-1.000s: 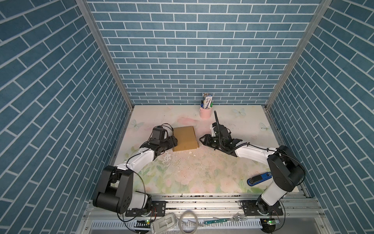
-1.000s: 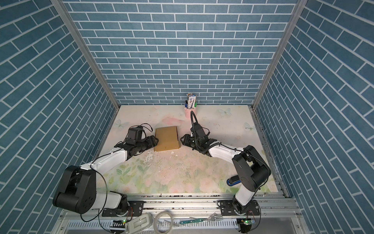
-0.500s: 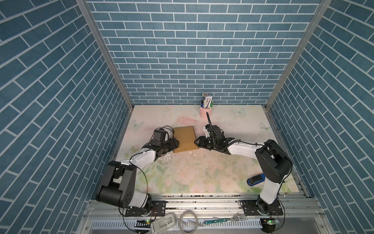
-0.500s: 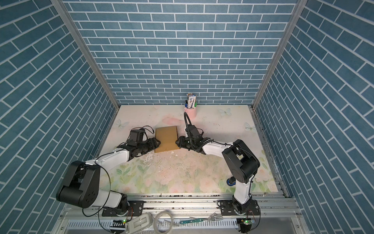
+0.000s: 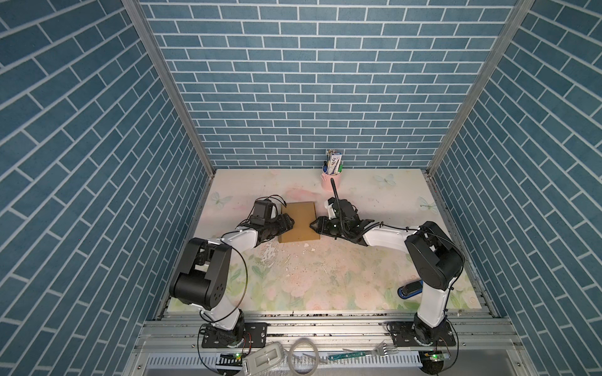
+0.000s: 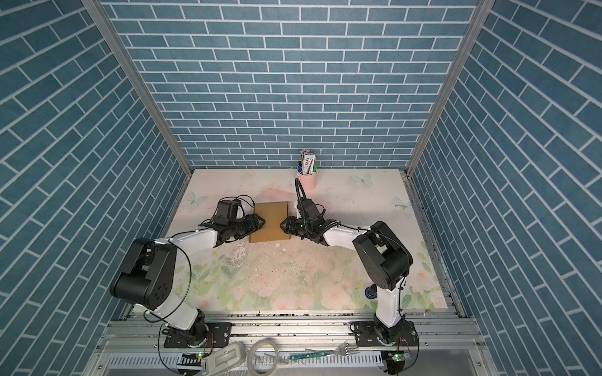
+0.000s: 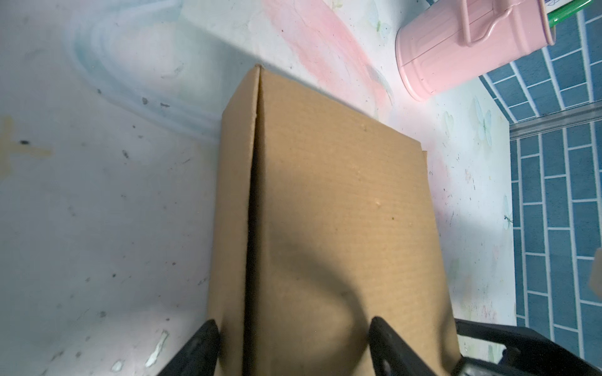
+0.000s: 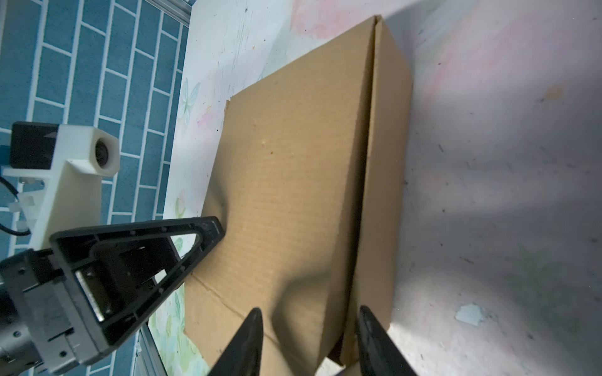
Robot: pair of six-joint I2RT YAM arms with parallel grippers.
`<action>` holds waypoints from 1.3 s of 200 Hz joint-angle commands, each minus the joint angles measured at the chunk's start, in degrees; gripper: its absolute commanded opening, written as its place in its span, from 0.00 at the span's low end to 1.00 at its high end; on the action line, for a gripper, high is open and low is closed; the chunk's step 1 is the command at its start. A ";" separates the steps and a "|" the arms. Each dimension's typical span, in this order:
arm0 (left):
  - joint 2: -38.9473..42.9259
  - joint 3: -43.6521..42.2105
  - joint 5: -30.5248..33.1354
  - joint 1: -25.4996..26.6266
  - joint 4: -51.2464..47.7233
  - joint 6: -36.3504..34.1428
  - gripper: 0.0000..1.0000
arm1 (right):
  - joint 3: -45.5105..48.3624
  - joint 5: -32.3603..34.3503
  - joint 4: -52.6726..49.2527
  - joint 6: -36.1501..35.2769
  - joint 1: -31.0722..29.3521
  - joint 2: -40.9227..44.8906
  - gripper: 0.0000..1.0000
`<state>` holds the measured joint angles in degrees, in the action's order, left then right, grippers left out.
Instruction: Fold the paper box
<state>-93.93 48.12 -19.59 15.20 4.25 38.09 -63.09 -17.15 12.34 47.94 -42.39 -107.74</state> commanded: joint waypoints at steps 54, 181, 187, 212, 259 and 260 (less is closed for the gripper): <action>-3.98 7.48 -1.91 3.96 -1.86 -1.37 0.74 | 1.69 1.51 -1.97 -1.17 3.33 3.67 0.47; 11.51 -1.01 0.55 3.75 -12.01 -4.08 0.78 | 4.82 -0.53 -7.41 -5.56 6.40 11.22 0.55; 11.79 -1.17 0.42 3.74 -12.33 -4.23 0.78 | 4.82 -0.95 -7.33 -5.34 6.36 11.07 0.55; 12.41 -1.52 -0.58 3.76 -13.25 -4.50 0.78 | 4.82 -1.84 -7.97 -4.53 5.77 10.62 0.54; 13.09 -2.15 -1.69 3.82 -13.97 -4.75 0.77 | 4.65 -2.24 -8.71 -3.39 3.88 9.16 0.52; 13.08 -2.19 -1.73 3.80 -13.90 -4.72 0.77 | 4.65 -2.22 -8.77 -3.38 3.89 9.16 0.52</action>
<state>-82.02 46.89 -20.32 19.03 -8.38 34.61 -58.72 -18.33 4.60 44.05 -37.39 -98.30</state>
